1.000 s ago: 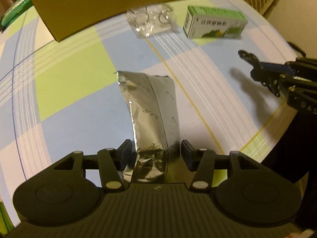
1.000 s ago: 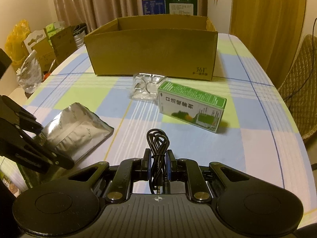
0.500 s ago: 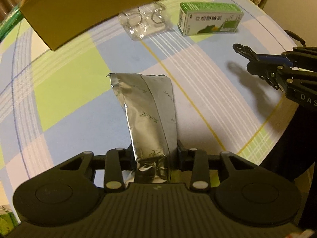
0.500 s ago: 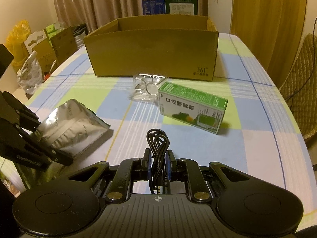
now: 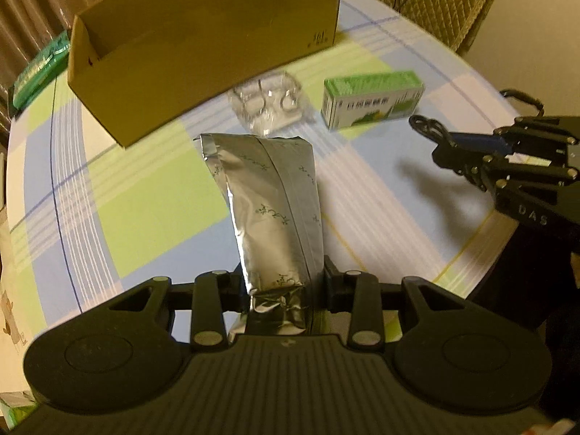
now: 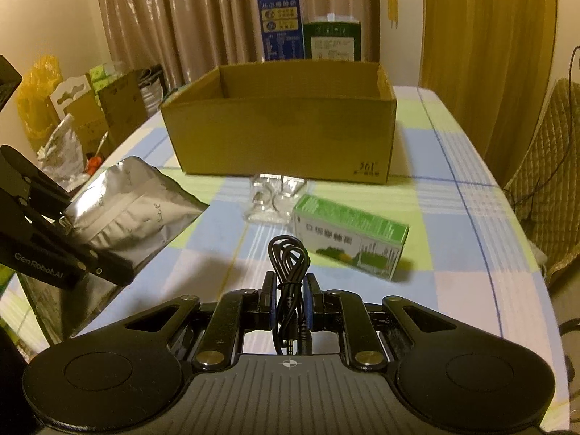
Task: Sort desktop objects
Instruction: 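Carry foil bag and cable toward the cardboard box with both tools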
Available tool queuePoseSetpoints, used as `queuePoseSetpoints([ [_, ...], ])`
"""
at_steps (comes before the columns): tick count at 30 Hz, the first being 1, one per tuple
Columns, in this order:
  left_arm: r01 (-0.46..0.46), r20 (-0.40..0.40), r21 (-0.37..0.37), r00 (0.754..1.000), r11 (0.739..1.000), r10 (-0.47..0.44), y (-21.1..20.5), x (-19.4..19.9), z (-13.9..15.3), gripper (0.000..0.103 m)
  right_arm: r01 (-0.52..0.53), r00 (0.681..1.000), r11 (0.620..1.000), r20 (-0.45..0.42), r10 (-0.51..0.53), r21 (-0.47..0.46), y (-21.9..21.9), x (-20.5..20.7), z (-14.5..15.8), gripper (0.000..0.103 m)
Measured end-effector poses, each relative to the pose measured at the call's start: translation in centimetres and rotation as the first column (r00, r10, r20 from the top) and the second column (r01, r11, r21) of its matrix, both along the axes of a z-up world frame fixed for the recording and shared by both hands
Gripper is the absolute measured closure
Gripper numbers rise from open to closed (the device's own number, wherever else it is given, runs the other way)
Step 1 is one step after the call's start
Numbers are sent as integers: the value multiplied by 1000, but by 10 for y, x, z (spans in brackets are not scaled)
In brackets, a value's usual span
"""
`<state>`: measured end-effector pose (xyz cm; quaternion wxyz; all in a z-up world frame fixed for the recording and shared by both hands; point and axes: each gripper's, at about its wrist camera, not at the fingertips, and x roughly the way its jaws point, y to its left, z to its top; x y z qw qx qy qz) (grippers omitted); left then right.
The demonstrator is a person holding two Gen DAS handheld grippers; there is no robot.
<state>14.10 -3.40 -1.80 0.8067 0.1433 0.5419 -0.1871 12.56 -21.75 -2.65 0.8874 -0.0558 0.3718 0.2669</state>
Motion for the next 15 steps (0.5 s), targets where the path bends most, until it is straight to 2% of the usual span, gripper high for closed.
queuePoseSetpoints([
  [6, -8, 40, -31, 999, 999, 10, -5, 6, 25, 71, 4, 1000, 1000, 25, -5, 18, 0, 6, 21, 92],
  [15, -9, 90, -45, 996, 999, 13, -7, 20, 52, 71, -5, 1000, 1000, 13, 5, 30, 7, 22, 46, 92],
])
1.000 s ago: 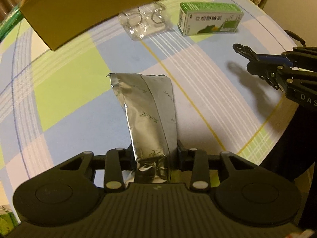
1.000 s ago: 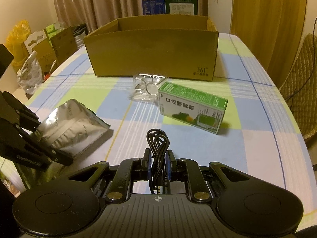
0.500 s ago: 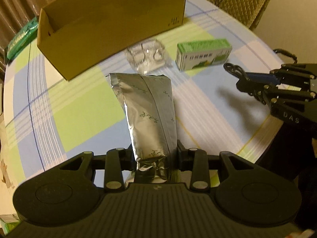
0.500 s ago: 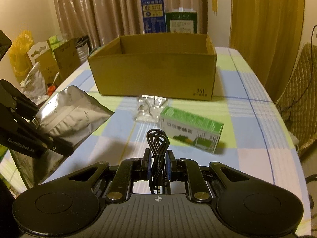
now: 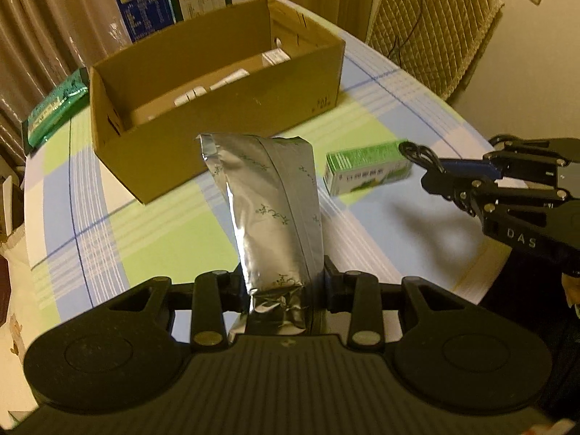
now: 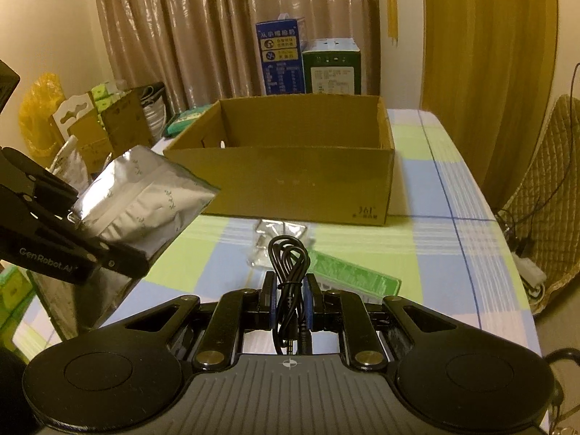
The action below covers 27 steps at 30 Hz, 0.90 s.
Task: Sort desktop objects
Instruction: 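Carry foil bag and cable toward the cardboard box with both tools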
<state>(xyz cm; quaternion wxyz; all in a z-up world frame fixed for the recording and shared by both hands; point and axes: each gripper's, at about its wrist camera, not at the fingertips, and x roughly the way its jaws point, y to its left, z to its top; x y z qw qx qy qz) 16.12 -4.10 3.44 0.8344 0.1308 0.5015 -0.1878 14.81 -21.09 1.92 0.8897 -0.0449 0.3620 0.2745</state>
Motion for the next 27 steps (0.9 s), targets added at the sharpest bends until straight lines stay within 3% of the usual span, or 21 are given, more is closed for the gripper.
queuePoseSetpoints([
  [12, -37, 28, -39, 999, 999, 39, 13, 27, 26, 71, -23, 999, 1000, 30, 23, 6, 15, 33, 35, 92],
  [27, -92, 37, -93, 995, 991, 96, 36, 68, 49, 71, -45, 998, 999, 42, 45, -2, 36, 83, 56, 92],
])
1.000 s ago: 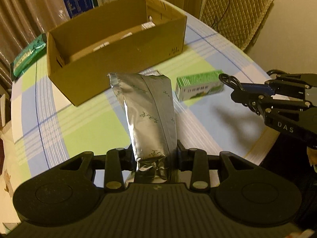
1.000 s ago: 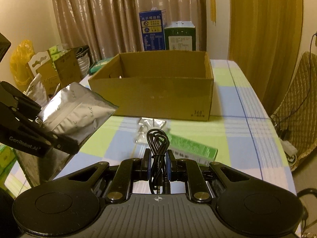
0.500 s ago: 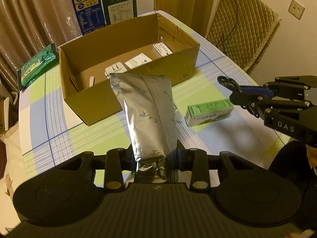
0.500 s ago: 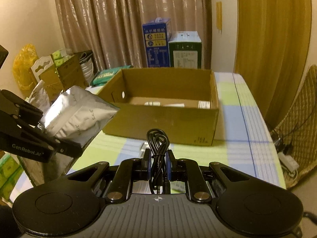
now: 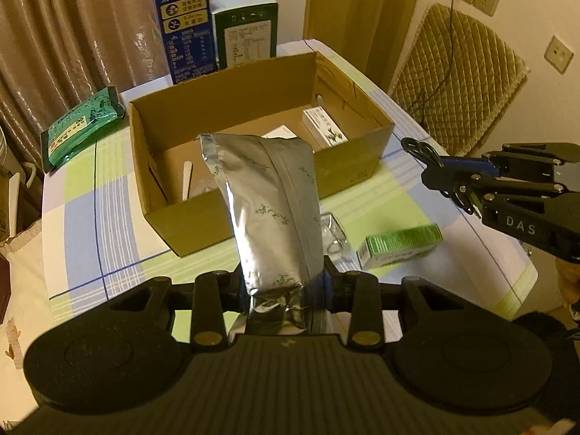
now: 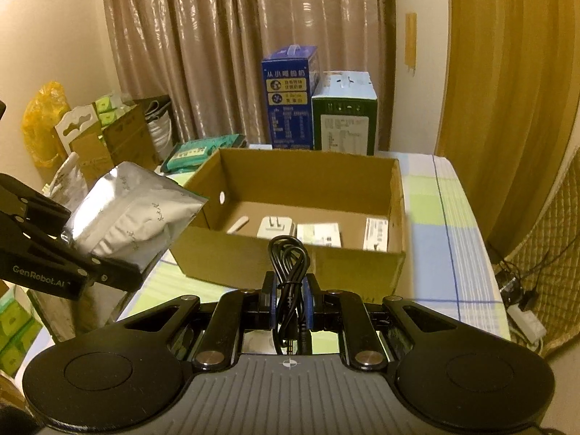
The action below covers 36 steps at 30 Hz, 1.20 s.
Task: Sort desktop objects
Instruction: 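Carry foil bag and cable toward the cardboard box with both tools, then lower silver foil bag with left tool while right tool lowers black cable into box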
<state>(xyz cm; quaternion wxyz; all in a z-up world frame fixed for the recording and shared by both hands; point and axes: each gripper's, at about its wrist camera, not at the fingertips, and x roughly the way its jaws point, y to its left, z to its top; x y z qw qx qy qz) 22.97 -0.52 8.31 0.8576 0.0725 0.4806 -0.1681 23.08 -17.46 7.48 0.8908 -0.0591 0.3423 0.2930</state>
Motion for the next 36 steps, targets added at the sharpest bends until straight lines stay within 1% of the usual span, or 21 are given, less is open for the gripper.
queuePoseSetpoints([
  [9, -14, 0, 23, 1000, 1000, 14, 10, 34, 8, 71, -15, 1000, 1000, 13, 15, 4, 14, 39, 12, 92],
  [16, -10, -10, 31, 1000, 999, 10, 5, 64, 6, 71, -25, 1000, 1000, 16, 25, -6, 24, 67, 15, 92],
  [26, -26, -15, 8, 1000, 1000, 26, 7, 99, -1, 71, -26, 1000, 999, 5, 26, -21, 31, 100, 11, 92],
  [36, -46, -17, 12, 999, 999, 46, 15, 126, -7, 71, -33, 999, 999, -15, 32, -40, 38, 123, -1, 92],
])
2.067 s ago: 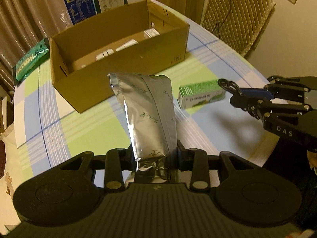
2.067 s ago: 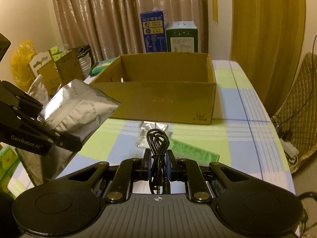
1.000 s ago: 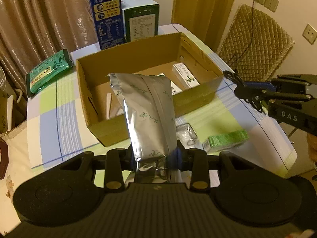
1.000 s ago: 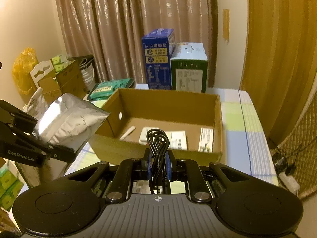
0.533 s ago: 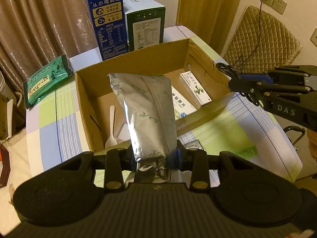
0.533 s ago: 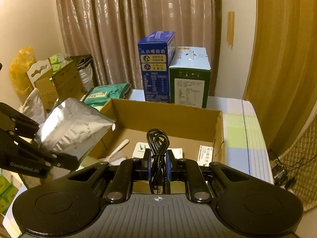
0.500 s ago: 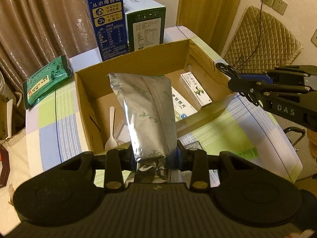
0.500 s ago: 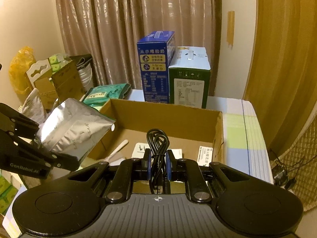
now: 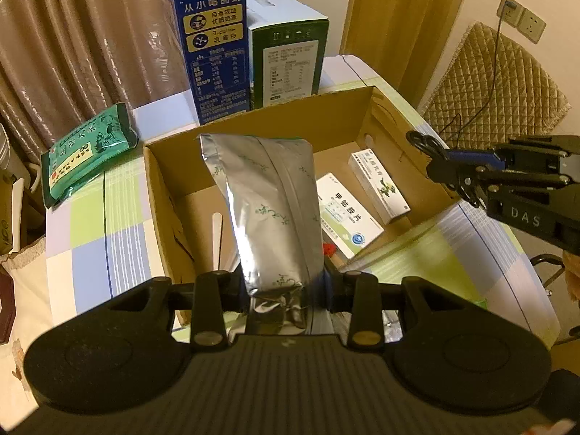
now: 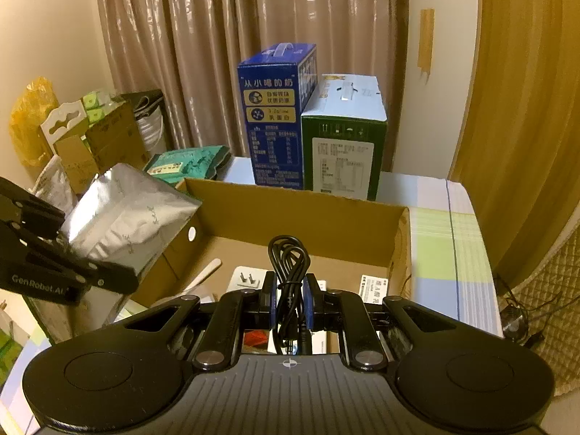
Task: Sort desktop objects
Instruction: 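Lower silver foil bag with left tool while right tool lowers black cable into box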
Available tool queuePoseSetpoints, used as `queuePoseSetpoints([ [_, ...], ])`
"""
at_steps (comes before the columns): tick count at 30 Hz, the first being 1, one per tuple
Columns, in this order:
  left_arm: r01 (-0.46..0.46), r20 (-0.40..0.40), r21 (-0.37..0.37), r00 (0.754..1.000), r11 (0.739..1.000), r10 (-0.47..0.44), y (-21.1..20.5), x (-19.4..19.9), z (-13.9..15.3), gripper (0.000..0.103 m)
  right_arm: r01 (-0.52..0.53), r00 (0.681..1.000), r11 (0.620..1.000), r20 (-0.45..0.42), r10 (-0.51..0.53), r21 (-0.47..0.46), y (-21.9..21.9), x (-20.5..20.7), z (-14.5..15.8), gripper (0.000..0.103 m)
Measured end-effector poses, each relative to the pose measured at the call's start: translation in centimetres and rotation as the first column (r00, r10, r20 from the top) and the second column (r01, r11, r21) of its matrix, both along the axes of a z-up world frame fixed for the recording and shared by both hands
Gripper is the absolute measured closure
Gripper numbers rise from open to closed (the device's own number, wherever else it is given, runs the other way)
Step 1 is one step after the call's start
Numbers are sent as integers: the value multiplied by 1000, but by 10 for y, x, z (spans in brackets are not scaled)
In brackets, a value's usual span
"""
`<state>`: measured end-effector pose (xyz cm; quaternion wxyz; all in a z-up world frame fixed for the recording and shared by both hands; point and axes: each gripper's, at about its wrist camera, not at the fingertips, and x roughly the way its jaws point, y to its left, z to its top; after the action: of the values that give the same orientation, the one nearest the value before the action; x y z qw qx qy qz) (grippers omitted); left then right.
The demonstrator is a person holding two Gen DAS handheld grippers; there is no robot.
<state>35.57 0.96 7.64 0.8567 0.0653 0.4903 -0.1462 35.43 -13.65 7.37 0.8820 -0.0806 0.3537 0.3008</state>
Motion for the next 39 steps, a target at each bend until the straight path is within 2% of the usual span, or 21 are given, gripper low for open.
queuePoseSetpoints([
  [22, -31, -10, -29, 999, 999, 31, 9, 38, -11, 71, -4, 1000, 1000, -7, 4, -26, 16, 34, -9, 92],
  [39, -94, -16, -84, 996, 992, 93, 17, 69, -20, 71, 14, 999, 999, -38, -16, -36, 17, 56, -25, 92],
])
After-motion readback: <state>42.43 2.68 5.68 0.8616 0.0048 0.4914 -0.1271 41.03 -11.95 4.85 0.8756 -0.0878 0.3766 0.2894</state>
